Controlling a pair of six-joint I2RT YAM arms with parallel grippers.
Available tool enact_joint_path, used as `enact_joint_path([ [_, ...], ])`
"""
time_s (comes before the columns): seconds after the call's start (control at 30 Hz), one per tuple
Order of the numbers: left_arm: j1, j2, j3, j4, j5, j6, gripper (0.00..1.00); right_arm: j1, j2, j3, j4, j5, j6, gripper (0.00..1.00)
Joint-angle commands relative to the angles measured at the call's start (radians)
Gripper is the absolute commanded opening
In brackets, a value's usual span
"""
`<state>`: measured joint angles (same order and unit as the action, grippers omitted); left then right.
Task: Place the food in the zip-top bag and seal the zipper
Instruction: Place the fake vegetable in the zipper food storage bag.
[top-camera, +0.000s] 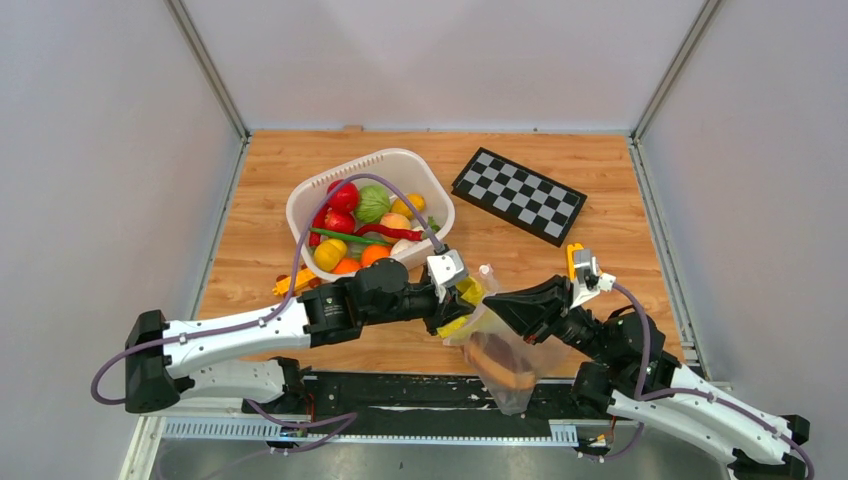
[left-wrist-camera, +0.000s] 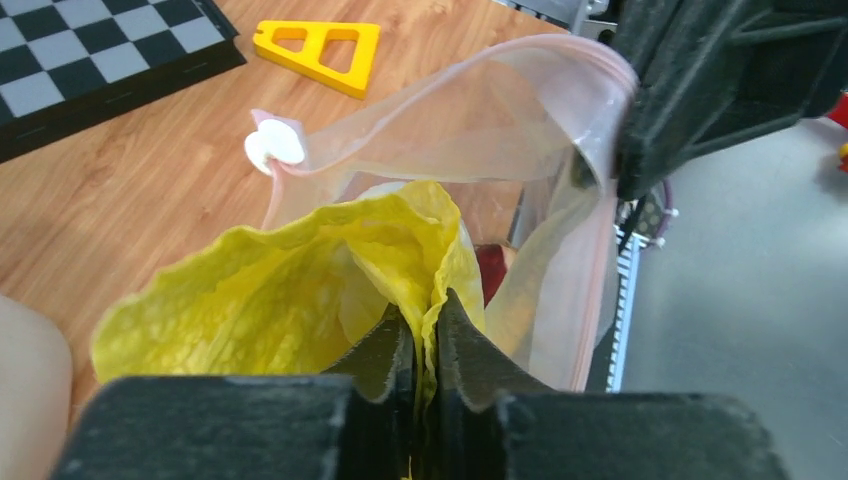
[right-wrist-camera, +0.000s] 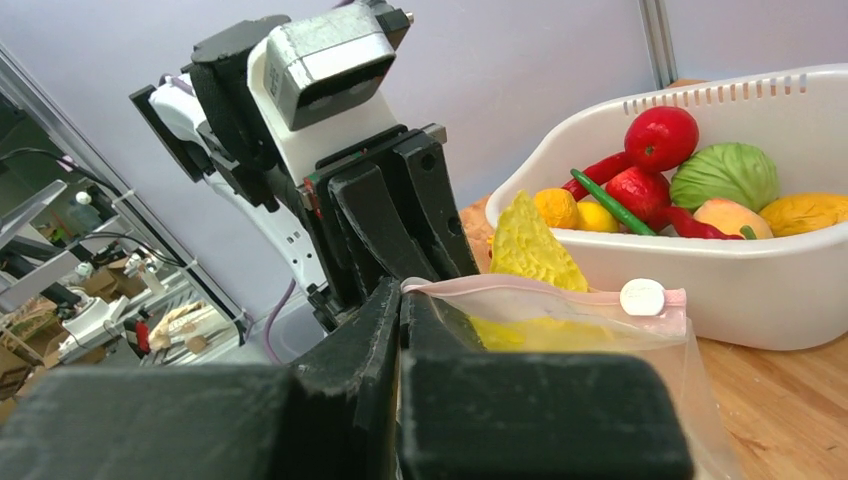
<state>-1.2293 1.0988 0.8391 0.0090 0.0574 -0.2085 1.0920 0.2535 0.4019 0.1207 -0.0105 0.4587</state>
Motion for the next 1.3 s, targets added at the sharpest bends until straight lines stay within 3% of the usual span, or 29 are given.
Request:
enact_joint_path([
  [0.0, 0.008, -0.032, 0.079, -0.074, 0.119, 0.043, 0.05, 0.005, -0.002, 0.050, -0.003, -0.023, -0.069, 0.00],
  [0.07, 0.011, -0.048, 0.085, -0.087, 0.164, 0.055, 0.00, 0.005, -0.003, 0.041, 0.001, -0.017, -0.082, 0.00],
  [0.37, 0.046, -0.105, 0.092, -0.112, 0.296, 0.022, 0.00, 0.005, -0.017, 0.021, 0.014, -0.119, -0.155, 0.00],
  [0.63, 0.050, 0.050, 0.111, 0.000, 0.415, -0.083, 0.05, 0.005, 0.024, 0.023, 0.045, -0.216, -0.173, 0.00],
  [0.77, 0.049, 0.116, 0.110, 0.069, 0.465, -0.117, 0.20, 0.005, 0.026, 0.016, 0.056, -0.195, -0.167, 0.00],
  [0.87, 0.049, 0.111, 0.111, 0.042, 0.447, -0.098, 0.58, 0.005, 0.003, 0.012, 0.044, -0.159, -0.164, 0.00],
  [0.9, 0.050, 0.098, 0.108, 0.031, 0.432, -0.088, 0.65, 0.004, -0.009, 0.009, 0.039, -0.145, -0.163, 0.00],
  [1.1, 0.049, -0.040, 0.101, -0.083, 0.276, -0.037, 0.89, 0.004, -0.057, 0.003, -0.023, -0.073, -0.173, 0.00],
  [1.27, 0.049, -0.143, 0.101, -0.127, 0.214, -0.013, 0.91, 0.005, -0.045, 0.012, -0.044, -0.081, -0.183, 0.00],
])
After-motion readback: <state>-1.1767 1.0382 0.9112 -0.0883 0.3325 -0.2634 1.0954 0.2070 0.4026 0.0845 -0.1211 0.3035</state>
